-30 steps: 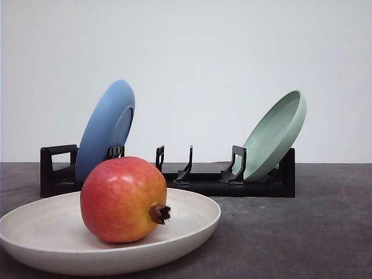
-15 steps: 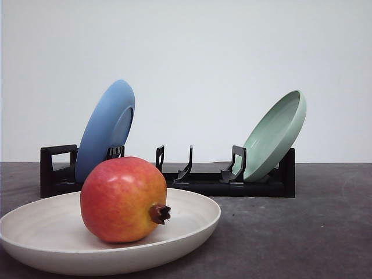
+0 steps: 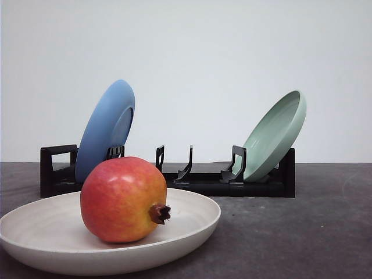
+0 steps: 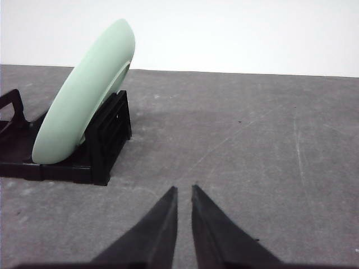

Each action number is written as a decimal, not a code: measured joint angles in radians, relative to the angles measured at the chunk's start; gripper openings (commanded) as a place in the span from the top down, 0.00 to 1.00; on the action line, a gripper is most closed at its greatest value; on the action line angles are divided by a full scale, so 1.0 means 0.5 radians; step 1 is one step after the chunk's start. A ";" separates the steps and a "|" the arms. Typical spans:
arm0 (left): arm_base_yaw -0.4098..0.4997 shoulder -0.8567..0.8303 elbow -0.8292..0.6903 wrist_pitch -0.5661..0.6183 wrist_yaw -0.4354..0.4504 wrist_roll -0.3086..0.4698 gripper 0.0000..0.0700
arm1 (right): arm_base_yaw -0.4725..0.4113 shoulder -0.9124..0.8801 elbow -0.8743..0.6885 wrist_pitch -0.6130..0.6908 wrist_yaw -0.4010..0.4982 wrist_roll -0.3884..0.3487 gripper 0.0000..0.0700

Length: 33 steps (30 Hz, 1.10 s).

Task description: Place pomegranate in white plate

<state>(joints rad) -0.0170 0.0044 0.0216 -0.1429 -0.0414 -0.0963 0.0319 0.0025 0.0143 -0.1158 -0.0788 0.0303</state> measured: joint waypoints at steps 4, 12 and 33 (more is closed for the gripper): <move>0.000 0.000 0.000 0.000 0.000 0.000 1.00 | 0.000 0.000 0.000 0.000 0.000 0.000 0.94; 0.000 0.000 0.000 0.000 0.000 0.000 1.00 | 0.000 0.000 0.000 0.000 0.000 0.000 0.94; 0.000 0.000 0.000 0.000 0.000 0.000 1.00 | 0.000 0.000 0.000 0.000 0.000 0.000 0.94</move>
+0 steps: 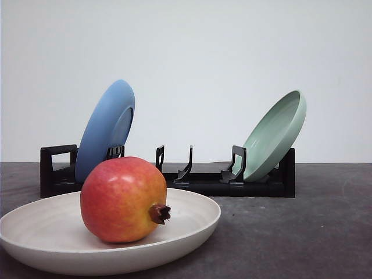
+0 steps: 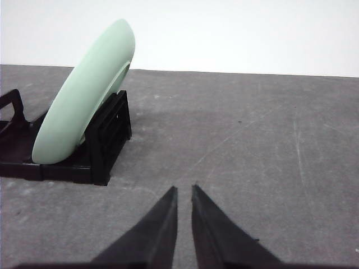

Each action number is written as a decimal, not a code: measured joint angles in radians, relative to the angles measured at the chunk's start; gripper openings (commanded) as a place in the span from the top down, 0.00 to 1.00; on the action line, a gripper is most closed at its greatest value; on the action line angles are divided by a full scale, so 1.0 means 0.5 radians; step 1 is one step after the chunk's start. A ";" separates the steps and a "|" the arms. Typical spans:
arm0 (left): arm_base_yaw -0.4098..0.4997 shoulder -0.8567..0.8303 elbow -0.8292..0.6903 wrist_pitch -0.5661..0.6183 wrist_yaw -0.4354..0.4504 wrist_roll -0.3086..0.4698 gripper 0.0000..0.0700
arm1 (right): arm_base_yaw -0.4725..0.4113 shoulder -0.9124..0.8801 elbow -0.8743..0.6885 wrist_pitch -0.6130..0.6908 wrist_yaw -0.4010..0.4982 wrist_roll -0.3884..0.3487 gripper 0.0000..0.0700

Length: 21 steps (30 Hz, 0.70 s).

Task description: Place pomegranate in white plate

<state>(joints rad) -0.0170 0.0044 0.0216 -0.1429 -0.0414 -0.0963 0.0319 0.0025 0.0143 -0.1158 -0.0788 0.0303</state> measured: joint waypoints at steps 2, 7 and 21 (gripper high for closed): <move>0.000 0.000 0.000 0.000 0.000 0.000 1.00 | 0.000 0.000 0.000 0.000 0.000 0.000 0.94; 0.000 0.000 0.000 0.000 0.000 0.000 1.00 | 0.000 0.000 0.000 0.000 0.000 0.000 0.94; 0.000 0.000 0.000 0.000 0.000 0.000 1.00 | 0.000 0.000 0.000 0.000 0.000 0.000 0.94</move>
